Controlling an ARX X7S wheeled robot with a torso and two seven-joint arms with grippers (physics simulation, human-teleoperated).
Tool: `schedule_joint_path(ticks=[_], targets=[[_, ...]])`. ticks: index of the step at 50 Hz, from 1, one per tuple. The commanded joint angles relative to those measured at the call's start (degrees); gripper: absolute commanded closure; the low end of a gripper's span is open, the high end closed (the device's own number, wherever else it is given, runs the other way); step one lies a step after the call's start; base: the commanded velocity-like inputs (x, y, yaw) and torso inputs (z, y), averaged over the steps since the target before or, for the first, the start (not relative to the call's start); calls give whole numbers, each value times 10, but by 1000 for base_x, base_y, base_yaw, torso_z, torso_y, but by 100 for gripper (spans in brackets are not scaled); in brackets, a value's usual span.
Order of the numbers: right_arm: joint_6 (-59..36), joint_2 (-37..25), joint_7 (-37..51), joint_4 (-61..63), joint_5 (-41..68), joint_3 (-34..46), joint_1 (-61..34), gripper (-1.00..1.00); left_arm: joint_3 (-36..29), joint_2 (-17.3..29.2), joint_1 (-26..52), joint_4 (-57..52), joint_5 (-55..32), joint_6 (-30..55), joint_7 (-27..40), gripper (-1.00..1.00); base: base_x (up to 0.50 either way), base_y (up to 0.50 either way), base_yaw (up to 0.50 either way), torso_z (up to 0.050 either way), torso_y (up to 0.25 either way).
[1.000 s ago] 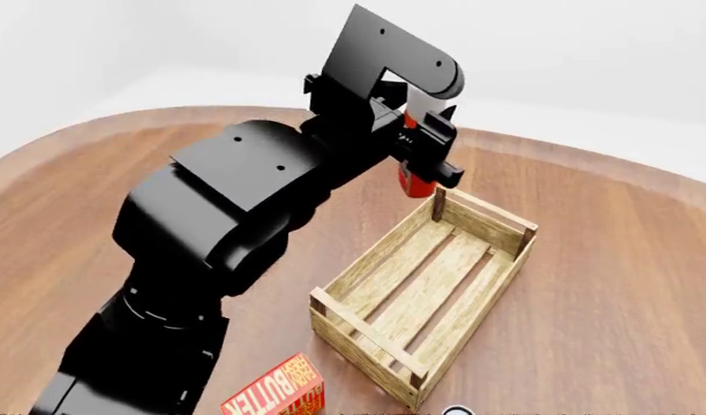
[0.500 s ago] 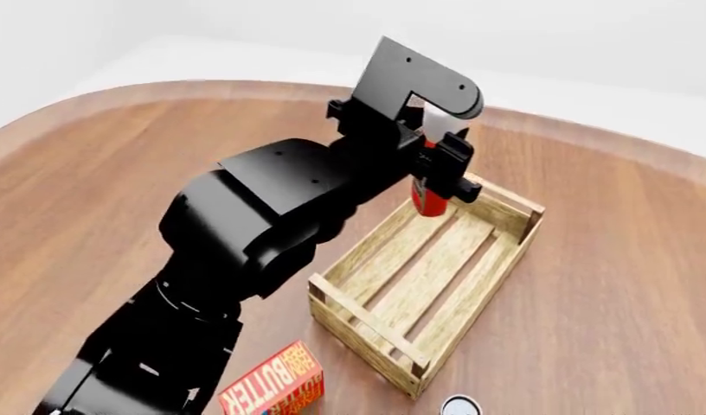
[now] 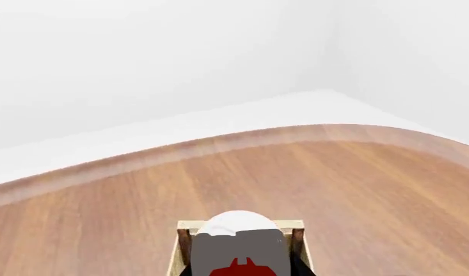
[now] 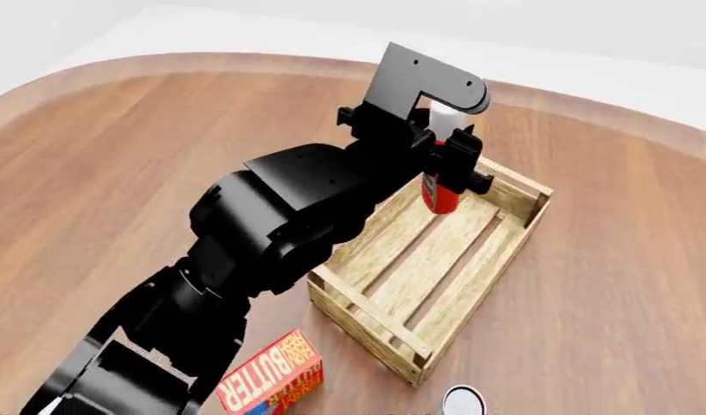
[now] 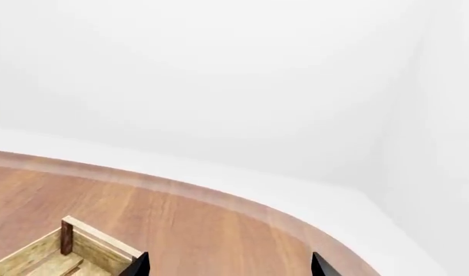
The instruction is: Pick up the ketchup, and put it in the wooden tray.
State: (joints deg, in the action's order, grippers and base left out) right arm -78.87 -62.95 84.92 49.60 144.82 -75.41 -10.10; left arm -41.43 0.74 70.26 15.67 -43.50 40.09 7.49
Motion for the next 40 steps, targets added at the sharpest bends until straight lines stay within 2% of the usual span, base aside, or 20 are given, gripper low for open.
schedule_joint_path(ticks=[1,19,40], targets=[[5,-1,-5,3,-8,-9,13,-100,-28,4,4,16,-29,-40,27,100,0,0,0,0,-82],[13,-2,-14,7,-19,-22,30,-100,-72,11,-5,61,6,-120,-8,100,0,0,0,0,-83],[23,-5,-15,10,-28,-35,54,-100,-111,-1,-4,100,-7,-174,-12,100,-1,0,0,0,-82]])
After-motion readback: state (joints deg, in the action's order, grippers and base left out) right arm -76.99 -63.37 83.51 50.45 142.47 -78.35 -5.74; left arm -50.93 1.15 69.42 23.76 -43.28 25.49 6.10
